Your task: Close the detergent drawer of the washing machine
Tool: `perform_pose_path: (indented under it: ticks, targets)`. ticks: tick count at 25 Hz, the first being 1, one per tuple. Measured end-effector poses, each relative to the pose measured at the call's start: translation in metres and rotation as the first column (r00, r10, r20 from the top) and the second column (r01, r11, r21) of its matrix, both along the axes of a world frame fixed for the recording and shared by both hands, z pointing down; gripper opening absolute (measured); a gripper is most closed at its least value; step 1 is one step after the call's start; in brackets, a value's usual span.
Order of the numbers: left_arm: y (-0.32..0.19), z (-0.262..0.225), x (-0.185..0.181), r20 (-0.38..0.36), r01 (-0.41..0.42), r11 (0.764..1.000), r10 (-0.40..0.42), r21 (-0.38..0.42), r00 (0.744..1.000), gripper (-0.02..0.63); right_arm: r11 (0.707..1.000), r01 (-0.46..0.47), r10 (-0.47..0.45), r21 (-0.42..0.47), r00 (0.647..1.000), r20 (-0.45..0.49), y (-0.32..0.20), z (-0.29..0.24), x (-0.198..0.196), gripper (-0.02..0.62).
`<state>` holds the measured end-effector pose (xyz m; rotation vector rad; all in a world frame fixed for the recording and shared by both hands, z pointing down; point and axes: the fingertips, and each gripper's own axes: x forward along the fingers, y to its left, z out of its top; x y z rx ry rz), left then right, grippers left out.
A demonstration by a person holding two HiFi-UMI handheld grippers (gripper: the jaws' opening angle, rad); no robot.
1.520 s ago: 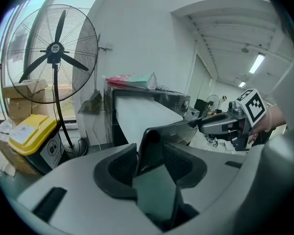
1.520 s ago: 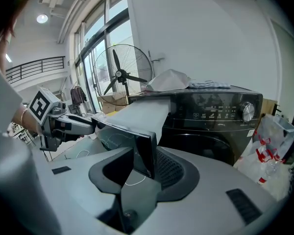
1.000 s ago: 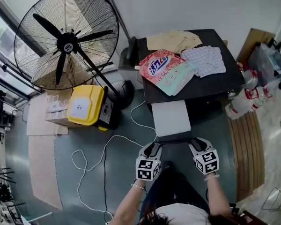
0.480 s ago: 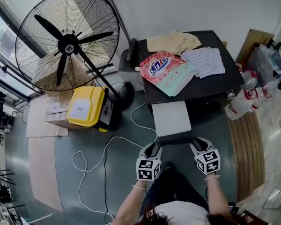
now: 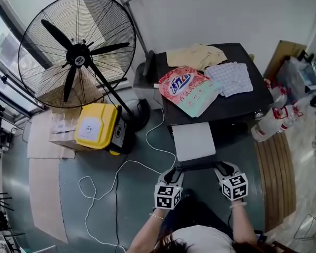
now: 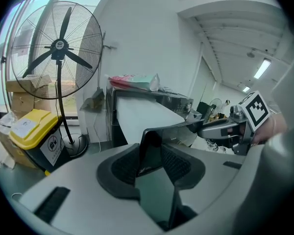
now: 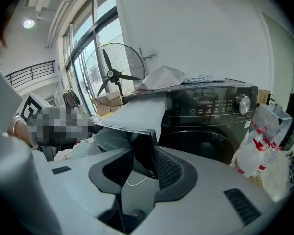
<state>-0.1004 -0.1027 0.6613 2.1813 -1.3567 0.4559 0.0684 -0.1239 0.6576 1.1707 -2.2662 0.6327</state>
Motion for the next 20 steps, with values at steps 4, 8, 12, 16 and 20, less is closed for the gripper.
perform_pose_path:
  ticks: [4, 8, 12, 16, 20]
  targets:
    - [-0.006, -0.002, -0.002, -0.006, -0.014, 1.000, 0.014, 0.008, 1.000, 0.149, 1.000, -0.017, 0.017, 0.008, 1.000, 0.005, -0.005, -0.003, -0.001, 0.152]
    - [-0.012, -0.002, -0.002, -0.005, -0.039, 0.999, 0.039, 0.010, 0.999, 0.149, 0.999, -0.035, 0.035, 0.013, 0.999, 0.004, -0.011, -0.002, -0.002, 0.152]
    - [-0.018, -0.004, -0.002, -0.003, -0.059, 0.998, 0.059, 0.017, 0.998, 0.149, 0.998, -0.062, 0.062, 0.019, 0.998, 0.005, -0.017, -0.004, -0.002, 0.152]
    - [-0.019, -0.005, -0.002, 0.001, -0.069, 0.998, 0.069, 0.012, 0.998, 0.149, 0.997, -0.079, 0.079, 0.014, 0.997, 0.005, -0.017, -0.004, -0.002, 0.152]
    - [-0.023, -0.006, -0.002, 0.004, -0.066, 0.998, 0.066, 0.014, 0.998, 0.149, 0.996, -0.092, 0.092, 0.020, 0.996, 0.008, -0.021, -0.005, -0.002, 0.153]
